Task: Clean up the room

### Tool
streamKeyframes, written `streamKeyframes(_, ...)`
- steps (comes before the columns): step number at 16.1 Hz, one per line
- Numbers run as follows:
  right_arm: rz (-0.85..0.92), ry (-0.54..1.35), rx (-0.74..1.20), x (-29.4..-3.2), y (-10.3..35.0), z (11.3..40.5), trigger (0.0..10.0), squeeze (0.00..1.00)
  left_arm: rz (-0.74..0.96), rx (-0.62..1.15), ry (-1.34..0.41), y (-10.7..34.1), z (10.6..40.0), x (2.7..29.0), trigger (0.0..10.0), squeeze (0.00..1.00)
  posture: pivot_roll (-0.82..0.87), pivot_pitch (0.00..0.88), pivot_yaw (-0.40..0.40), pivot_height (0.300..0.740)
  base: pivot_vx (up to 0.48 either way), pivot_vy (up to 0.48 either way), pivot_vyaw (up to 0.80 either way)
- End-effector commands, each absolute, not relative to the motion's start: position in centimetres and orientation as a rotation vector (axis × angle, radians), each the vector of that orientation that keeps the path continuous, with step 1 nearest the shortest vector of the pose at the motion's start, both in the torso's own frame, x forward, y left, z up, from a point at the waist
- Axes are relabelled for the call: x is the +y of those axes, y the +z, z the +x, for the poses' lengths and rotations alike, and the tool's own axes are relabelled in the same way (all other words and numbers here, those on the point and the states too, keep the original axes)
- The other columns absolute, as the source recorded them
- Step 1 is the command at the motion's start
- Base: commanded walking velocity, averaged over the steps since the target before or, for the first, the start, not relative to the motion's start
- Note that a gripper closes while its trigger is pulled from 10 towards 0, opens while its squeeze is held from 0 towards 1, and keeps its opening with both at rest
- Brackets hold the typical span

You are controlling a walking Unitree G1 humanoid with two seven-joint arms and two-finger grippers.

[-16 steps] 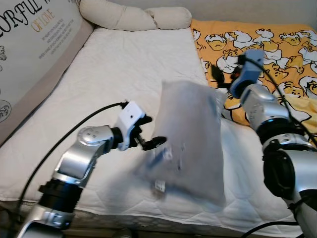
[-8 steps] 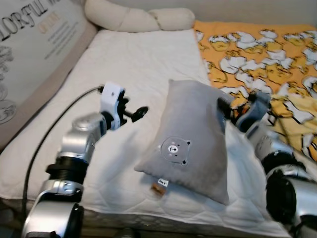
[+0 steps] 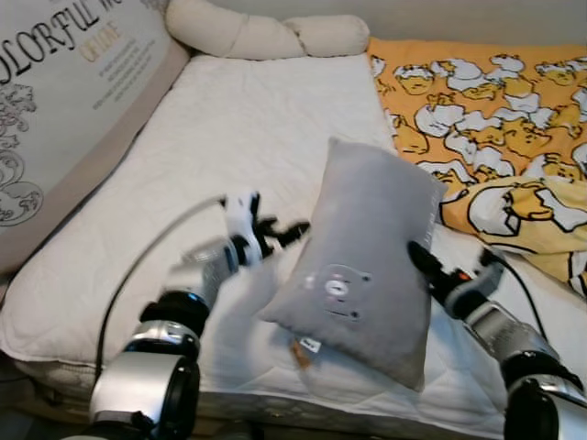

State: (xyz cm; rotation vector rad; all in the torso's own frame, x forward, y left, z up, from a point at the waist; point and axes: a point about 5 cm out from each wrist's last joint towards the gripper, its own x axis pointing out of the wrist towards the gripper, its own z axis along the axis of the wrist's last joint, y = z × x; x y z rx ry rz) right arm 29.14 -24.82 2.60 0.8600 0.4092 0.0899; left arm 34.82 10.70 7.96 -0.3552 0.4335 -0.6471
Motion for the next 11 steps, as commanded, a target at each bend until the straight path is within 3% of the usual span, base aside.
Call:
streamKeyframes(1, 0.908, 0.059, 0.424, -25.2, 1.9, 28.3, 10.0, 1.00, -0.403, 0.416, -0.680, 8.4, 35.0, 10.1, 10.0, 1.00, -0.13, 0.000, 0.064, 0.740, 0.000, 0.000, 0.00)
streamKeyframes(6, 0.992, 0.201, 0.463, -22.9, 1.1, 27.2, 10.0, 1.00, -0.558, 0.455, -0.746, 7.6, 34.4, 8.0, 10.0, 1.00, -0.13, 0.000, 0.066, 0.740, 0.000, 0.000, 0.00)
streamKeyframes(9, 1.034, 0.278, 0.428, -21.5, 1.8, 27.9, 10.0, 1.00, -0.472, 0.507, -0.789, 6.7, 33.7, 7.3, 10.0, 1.00, -0.13, 0.000, 0.068, 0.740, 0.000, 0.000, 0.00)
streamKeyframes(11, 1.023, 0.359, 0.408, -20.2, 2.4, 28.4, 10.0, 1.00, -0.552, 0.511, -0.767, 6.5, 33.6, 6.9, 10.0, 1.00, -0.13, 0.000, 0.069, 0.740, 0.000, 0.000, 0.00)
